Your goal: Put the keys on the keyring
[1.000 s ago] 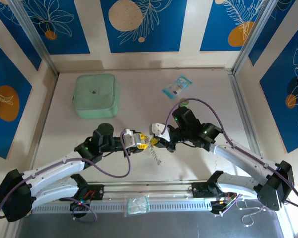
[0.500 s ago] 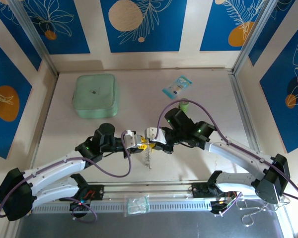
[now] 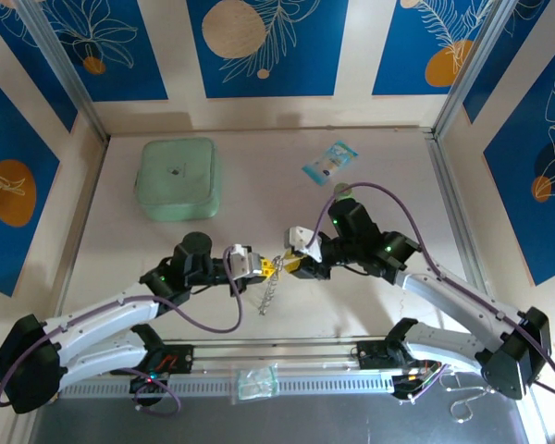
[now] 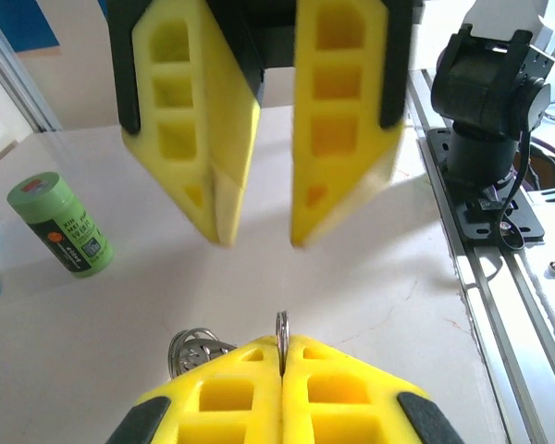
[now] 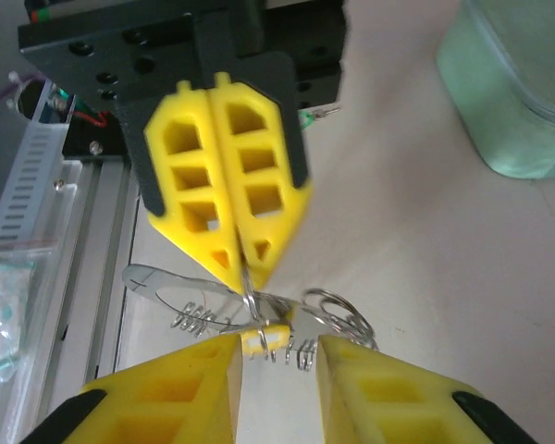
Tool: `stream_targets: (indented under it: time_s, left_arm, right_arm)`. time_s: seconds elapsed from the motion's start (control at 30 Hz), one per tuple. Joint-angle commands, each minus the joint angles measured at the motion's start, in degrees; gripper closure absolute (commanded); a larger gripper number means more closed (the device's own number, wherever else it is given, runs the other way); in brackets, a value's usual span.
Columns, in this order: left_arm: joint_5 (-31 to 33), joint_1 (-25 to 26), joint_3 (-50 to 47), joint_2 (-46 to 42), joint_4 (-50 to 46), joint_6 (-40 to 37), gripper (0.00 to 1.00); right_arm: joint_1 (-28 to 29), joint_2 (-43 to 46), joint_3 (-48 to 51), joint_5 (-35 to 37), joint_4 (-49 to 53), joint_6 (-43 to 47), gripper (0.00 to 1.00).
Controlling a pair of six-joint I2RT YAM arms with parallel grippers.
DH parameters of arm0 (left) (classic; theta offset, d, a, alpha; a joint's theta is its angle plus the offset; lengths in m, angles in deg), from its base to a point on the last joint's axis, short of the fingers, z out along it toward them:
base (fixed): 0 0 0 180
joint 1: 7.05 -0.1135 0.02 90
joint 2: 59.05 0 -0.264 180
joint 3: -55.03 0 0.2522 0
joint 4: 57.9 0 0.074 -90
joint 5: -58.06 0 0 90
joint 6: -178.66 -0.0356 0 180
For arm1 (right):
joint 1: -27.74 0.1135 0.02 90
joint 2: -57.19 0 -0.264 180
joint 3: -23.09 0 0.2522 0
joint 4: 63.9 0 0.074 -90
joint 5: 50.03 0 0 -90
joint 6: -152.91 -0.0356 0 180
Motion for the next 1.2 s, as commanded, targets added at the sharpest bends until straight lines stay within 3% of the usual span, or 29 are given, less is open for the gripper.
stream_targets:
  time_s: [0.0, 0.47, 0.83, 1.17]
  left_arm:
    - [-1.81, -0.03, -2.36, -1.95, 8.87, 1.76, 1.00]
    - [-3.41, -0.08, -3.54, -2.31, 11.30, 2.21, 1.00]
    - [-3.08, -0.03, -3.58, -2.31, 11.76, 2.51, 1.00]
    - [-3.08, -0.08, -3.71, -1.87, 13.52, 2.94, 1.00]
  right_arm:
    - [-0.82, 0.90, 2.89, -5.81, -3.07, -3.52, 0.71]
    - [0.23, -1.64, 4.87, -6.67, -6.99, -5.32, 0.71]
    - [0.58, -3.16, 4.37, -7.39, -6.40, -4.60, 0.93]
    - [1.11, -6.69, 3.71, -7.51, -7.86, -5.17, 0.96]
